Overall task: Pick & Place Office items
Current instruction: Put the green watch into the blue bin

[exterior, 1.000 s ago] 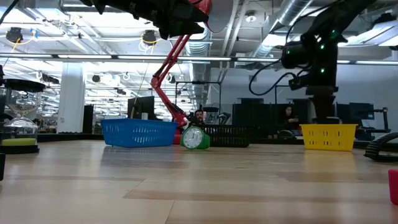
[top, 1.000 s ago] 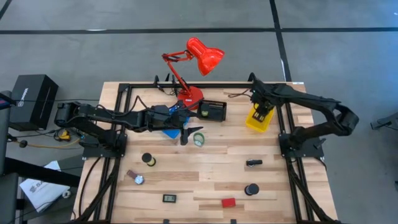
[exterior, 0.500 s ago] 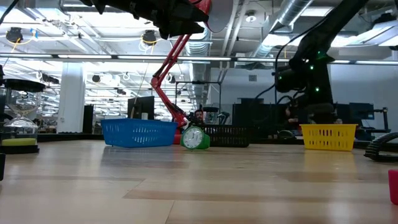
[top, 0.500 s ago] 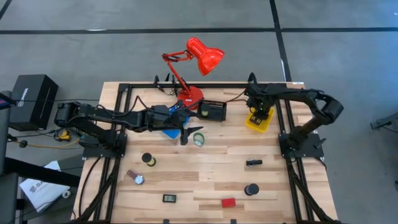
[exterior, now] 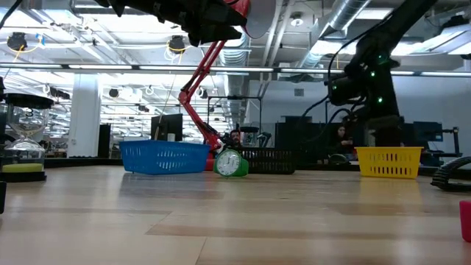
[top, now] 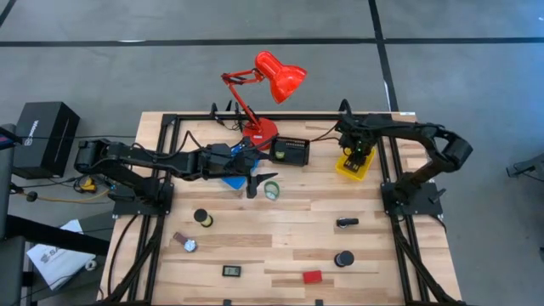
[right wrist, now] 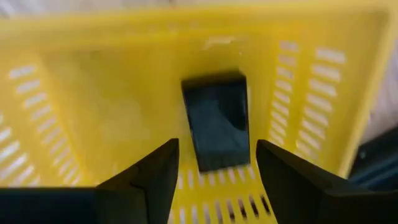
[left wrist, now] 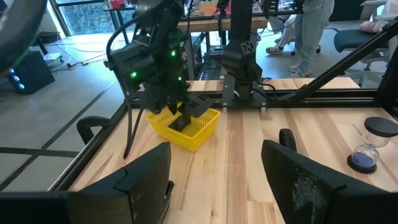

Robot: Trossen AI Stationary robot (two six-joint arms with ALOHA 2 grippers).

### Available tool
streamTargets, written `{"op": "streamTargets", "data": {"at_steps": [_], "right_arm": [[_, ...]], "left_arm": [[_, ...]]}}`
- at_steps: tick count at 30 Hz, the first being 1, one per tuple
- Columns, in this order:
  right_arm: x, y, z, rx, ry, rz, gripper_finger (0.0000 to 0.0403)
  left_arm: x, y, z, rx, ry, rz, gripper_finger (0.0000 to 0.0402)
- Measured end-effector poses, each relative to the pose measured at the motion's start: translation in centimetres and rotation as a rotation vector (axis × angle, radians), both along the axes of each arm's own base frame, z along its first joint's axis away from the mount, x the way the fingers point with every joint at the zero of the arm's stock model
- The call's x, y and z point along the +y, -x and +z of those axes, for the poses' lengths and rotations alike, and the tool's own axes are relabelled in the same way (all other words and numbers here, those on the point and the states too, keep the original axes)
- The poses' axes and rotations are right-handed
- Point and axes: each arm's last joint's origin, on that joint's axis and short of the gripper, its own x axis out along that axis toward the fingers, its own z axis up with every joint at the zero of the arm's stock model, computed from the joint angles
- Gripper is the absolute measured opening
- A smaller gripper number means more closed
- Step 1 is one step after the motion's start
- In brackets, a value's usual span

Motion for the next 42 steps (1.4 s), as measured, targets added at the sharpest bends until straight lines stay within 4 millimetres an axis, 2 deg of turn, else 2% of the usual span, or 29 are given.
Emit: {"op": "streamTargets", "data": {"at_steps": [7,13,20,26,32,36,42], "right_arm": [[1.2,0.2,4.0,-0.027,0.018,-0.024,0.0174],[3.5,-0.6,8.2,-0.253,0.009,0.003,0.0148],[7.4,-1.1,10.9,-0.483,0.045,0.188,0.0117],[10.4,-2.7,13.1,-0.734,0.131,0.425,0.0112],[12.7,-4.6,14.1,-0.900,0.172,0.600,0.0113],[13.8,-5.8,13.8,-0.919,0.166,0.697,0.0113],[15.2,-6.5,13.3,-0.922,0.124,0.733,0.0114]], "left_arm": [[0.0,0.0,0.0,0.000,0.000,0.000,0.0245],[0.0,0.0,0.0,0.000,0.000,0.000,0.0245],[0.0,0.0,0.0,0.000,0.000,0.000,0.0245],[0.0,0.0,0.0,-0.006,0.030,0.007,0.0245],[0.0,0.0,0.0,-0.007,0.033,0.007,0.0245],[0.0,0.0,0.0,-0.008,0.033,0.005,0.0245],[-0.1,0.0,0.0,-0.007,0.033,0.004,0.0245]]}}
